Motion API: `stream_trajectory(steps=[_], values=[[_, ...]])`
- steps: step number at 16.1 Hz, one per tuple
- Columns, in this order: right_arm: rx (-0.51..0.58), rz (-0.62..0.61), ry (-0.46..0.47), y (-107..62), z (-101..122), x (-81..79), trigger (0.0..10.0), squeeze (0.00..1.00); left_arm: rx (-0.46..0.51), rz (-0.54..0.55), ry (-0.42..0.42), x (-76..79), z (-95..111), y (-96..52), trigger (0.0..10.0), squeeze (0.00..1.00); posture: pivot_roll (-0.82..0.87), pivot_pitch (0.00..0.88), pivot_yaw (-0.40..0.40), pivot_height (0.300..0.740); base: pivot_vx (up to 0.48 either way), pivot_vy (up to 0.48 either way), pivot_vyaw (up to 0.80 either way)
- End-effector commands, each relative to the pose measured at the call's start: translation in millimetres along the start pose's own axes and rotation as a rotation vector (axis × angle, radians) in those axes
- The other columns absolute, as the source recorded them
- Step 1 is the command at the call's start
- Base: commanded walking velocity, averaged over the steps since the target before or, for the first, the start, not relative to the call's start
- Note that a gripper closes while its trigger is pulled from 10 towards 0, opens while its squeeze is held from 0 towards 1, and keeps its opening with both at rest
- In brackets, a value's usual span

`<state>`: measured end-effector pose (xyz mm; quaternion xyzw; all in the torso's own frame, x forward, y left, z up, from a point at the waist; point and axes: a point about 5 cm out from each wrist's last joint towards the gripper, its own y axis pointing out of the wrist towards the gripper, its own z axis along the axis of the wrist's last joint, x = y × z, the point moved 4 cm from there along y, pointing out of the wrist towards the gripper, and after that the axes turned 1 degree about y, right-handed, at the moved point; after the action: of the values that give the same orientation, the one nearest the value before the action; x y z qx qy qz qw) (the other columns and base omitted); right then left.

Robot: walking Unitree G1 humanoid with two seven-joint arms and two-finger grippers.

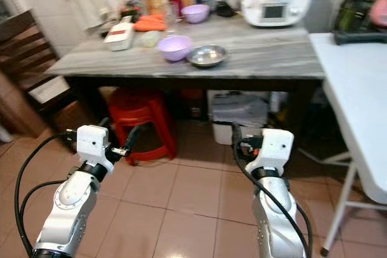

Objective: Setting the table

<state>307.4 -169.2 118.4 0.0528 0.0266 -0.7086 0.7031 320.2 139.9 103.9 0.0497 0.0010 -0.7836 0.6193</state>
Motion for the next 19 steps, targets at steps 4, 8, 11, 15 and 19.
stream_trajectory(steps=[4, 8, 11, 15, 19], values=[[0.009, 0.006, 0.005, 3.1, 2.3, -1.9, 10.0, 0.0, 0.008, -0.006, 0.002, -0.9, 3.2, 1.5, 10.0, 0.0, -0.06, 0.0, 0.126, 0.74, 0.0, -0.358, 0.0], [0.003, 0.005, 0.028, 1.4, 0.9, -3.0, 10.0, 0.0, 0.003, -0.014, -0.002, -0.1, 1.9, 0.2, 10.0, 0.0, -0.06, 0.0, 0.127, 0.74, 0.0, -0.355, 0.0], [0.002, 0.005, 0.025, 1.8, 0.3, -2.4, 10.0, 0.0, 0.001, -0.021, -0.005, 1.3, 1.5, 0.1, 10.0, 0.0, -0.06, 0.0, 0.127, 0.74, 0.0, -0.356, -0.15], [0.0, 0.004, 0.022, 1.3, -0.3, -1.5, 10.0, 0.0, 0.003, -0.024, -0.008, 1.9, 2.6, 1.0, 10.0, 0.0, -0.06, 0.0, 0.127, 0.74, 0.0, -0.354, -0.11], [-0.002, 0.006, 0.022, 1.4, -0.6, -1.8, 10.0, 0.0, 0.003, -0.029, -0.01, 3.1, 2.8, 1.2, 10.0, 0.0, -0.06, 0.0, 0.129, 0.74, 0.0, -0.35, 0.0]])
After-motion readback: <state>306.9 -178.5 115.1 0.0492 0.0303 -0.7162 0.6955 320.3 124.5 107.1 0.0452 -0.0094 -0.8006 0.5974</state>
